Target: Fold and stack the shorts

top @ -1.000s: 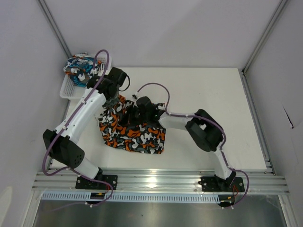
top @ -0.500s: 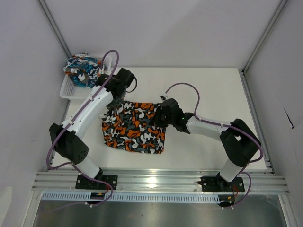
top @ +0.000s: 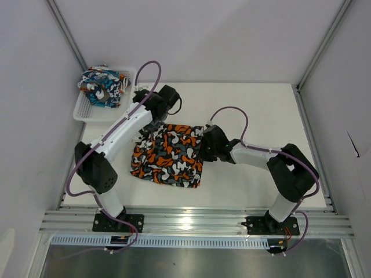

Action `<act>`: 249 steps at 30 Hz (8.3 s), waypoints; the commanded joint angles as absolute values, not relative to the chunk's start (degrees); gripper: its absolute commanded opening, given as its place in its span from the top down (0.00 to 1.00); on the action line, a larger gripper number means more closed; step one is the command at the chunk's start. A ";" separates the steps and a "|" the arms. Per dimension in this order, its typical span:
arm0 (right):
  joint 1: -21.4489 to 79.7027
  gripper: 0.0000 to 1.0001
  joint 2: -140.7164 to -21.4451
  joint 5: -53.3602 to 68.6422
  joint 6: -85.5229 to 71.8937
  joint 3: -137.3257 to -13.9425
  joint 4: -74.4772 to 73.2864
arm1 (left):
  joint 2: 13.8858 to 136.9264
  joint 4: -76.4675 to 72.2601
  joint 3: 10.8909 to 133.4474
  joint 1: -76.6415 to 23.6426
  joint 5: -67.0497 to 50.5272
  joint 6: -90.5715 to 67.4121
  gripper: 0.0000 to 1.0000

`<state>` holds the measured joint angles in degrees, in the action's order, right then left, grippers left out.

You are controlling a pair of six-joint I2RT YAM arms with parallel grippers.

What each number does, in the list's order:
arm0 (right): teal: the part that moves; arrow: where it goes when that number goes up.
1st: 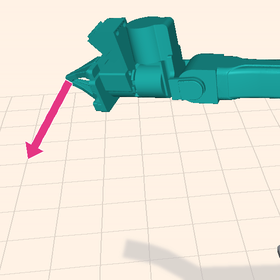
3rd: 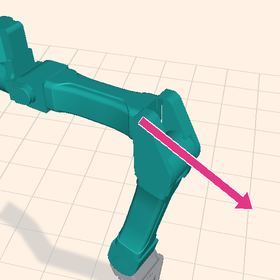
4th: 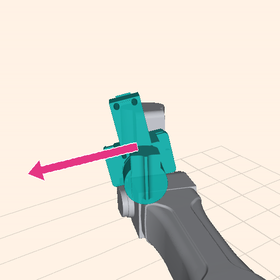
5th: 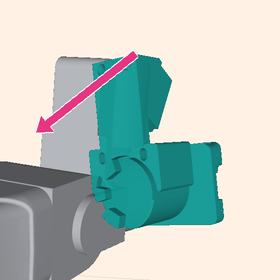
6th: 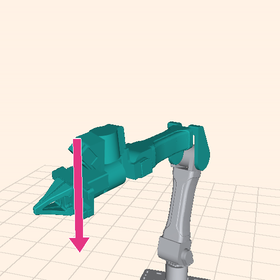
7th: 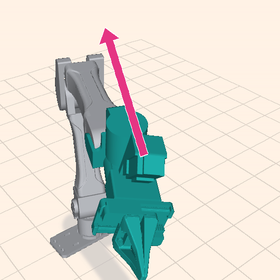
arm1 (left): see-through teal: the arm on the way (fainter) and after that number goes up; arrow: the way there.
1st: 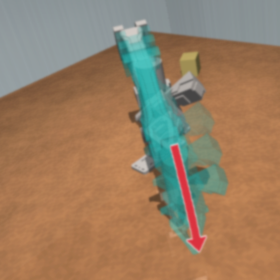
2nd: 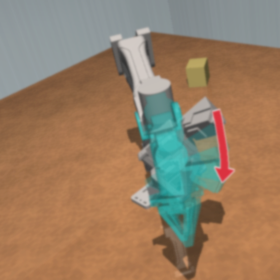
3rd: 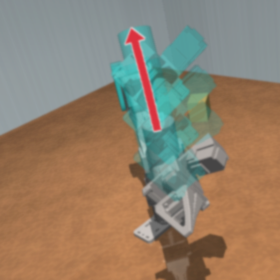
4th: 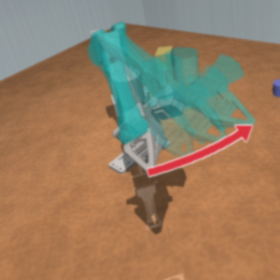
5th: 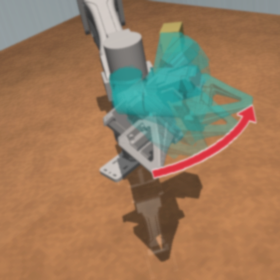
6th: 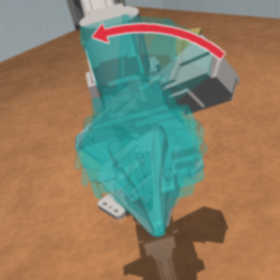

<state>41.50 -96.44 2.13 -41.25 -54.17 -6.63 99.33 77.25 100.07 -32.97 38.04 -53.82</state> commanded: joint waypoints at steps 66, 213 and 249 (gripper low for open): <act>34.72 0.52 -88.60 6.23 -44.64 -41.49 4.12 | 97.31 55.90 93.72 -46.67 20.30 -48.26 0.04; 22.94 0.94 -117.77 39.02 -41.05 -74.53 13.28 | 108.19 21.44 67.58 -66.27 31.20 -12.30 0.92; 22.85 0.92 -119.00 41.04 -42.80 -73.83 16.43 | 113.02 18.19 72.42 -62.14 27.60 -0.18 0.62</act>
